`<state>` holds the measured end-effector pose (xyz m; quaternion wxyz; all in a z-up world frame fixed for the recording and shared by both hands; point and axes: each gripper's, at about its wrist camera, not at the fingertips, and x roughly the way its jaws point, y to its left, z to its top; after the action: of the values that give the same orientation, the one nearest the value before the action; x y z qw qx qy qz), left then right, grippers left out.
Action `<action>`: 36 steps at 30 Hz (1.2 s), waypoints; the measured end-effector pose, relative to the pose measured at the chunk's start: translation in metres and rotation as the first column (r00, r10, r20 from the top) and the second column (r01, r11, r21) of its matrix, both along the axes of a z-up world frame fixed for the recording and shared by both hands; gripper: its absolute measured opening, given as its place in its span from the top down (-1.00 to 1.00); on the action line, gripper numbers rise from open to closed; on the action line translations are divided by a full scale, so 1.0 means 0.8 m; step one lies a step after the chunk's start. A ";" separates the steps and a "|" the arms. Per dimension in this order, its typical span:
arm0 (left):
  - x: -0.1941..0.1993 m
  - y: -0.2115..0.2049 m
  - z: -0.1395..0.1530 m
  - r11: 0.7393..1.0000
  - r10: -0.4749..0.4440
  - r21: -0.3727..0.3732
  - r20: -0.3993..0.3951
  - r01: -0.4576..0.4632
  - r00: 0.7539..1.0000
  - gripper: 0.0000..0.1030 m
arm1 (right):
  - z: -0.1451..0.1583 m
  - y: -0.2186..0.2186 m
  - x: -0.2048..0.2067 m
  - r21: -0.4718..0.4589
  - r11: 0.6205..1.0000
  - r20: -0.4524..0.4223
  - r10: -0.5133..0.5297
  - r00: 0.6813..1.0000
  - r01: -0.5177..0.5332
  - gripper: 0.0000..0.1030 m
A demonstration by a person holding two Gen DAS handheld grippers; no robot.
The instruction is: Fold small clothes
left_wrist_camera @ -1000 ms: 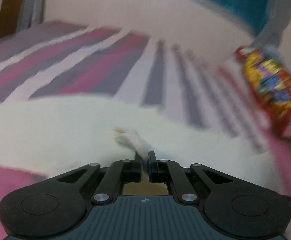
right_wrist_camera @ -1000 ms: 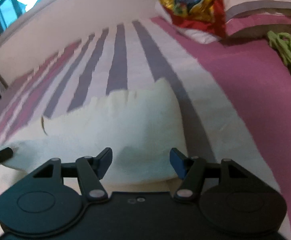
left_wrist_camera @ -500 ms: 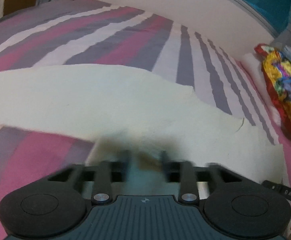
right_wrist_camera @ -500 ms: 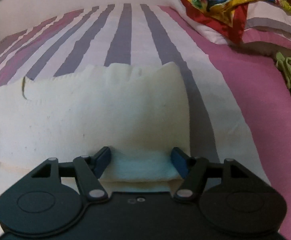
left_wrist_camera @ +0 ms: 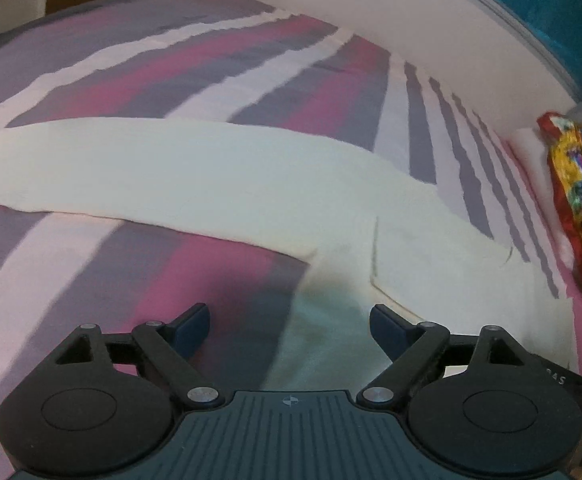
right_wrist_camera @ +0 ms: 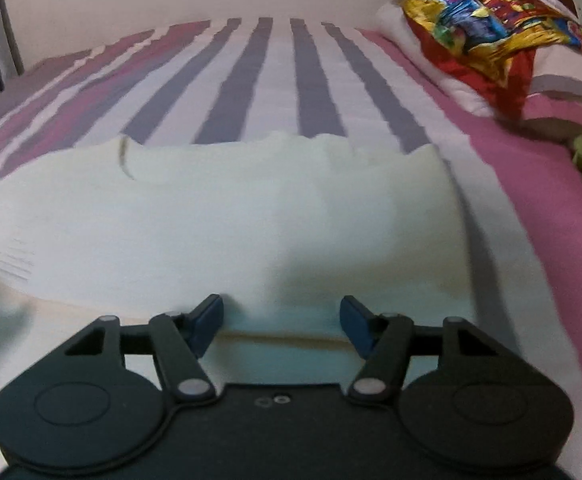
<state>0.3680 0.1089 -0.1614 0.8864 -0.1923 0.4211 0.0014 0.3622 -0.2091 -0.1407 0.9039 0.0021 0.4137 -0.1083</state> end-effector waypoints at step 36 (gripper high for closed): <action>0.092 -0.101 -0.035 0.987 -0.096 -0.130 0.019 0.098 0.995 0.57 | 0.008 -0.046 -0.005 0.094 0.993 0.043 -0.079 0.996 0.075 -0.28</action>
<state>0.4420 0.0280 -0.1896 0.8736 -0.2294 0.4234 -0.0707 0.3582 -0.2458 -0.1345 0.9075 0.0625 0.3966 -0.1236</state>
